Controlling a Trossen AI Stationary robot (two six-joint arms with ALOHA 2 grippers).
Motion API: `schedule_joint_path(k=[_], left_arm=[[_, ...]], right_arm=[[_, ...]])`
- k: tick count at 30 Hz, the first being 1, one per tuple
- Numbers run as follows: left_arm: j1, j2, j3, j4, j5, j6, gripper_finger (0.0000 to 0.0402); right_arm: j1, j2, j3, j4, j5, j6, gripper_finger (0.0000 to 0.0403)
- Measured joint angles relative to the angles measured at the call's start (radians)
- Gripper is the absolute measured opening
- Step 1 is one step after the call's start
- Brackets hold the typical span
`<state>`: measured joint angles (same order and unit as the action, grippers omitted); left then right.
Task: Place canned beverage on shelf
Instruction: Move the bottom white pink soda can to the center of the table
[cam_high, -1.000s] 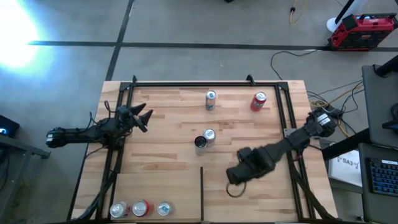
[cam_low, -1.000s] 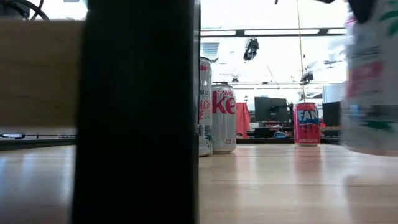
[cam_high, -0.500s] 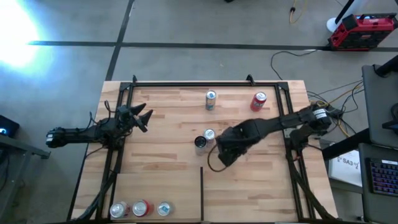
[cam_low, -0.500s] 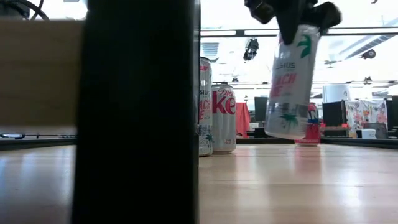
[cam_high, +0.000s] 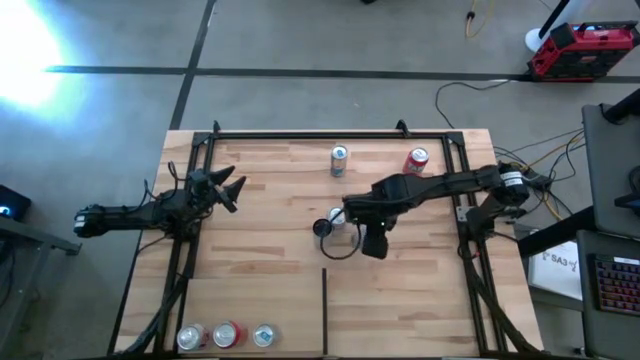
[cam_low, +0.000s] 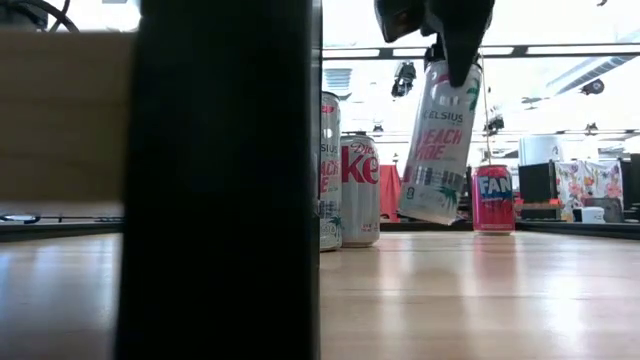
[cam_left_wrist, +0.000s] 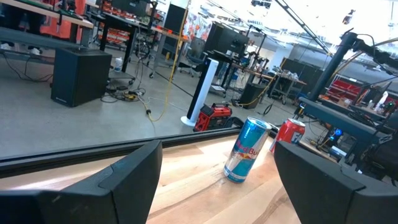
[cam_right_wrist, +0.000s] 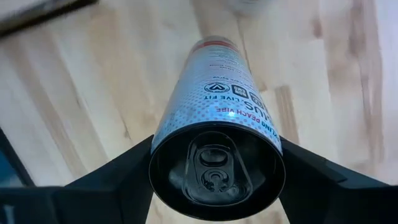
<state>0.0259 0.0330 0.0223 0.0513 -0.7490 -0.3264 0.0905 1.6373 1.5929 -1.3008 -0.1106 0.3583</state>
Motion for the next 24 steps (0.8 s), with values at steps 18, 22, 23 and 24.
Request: schedule_joint_path(k=[18, 22, 23, 24], left_arm=[[0.000, 0.000, 0.000, 0.000, 0.000, 0.000, 0.0294], [0.000, 0.000, 0.000, 0.000, 0.000, 0.000, 0.0294], [0.000, 0.000, 0.000, 0.000, 0.000, 0.000, 0.0294], [0.000, 0.000, 0.000, 0.000, 0.000, 0.000, 0.0294]], right_arm=[[-0.049, 0.083, 0.025, -0.044, -0.009, -0.292, 0.0265], [-0.050, 0.150, 0.088, -0.132, -0.021, -0.334, 0.0265], [-0.050, 0.167, 0.110, -0.155, -0.021, -0.350, 0.0265], [-0.050, 0.185, 0.132, -0.178, -0.021, -0.363, 0.0265]])
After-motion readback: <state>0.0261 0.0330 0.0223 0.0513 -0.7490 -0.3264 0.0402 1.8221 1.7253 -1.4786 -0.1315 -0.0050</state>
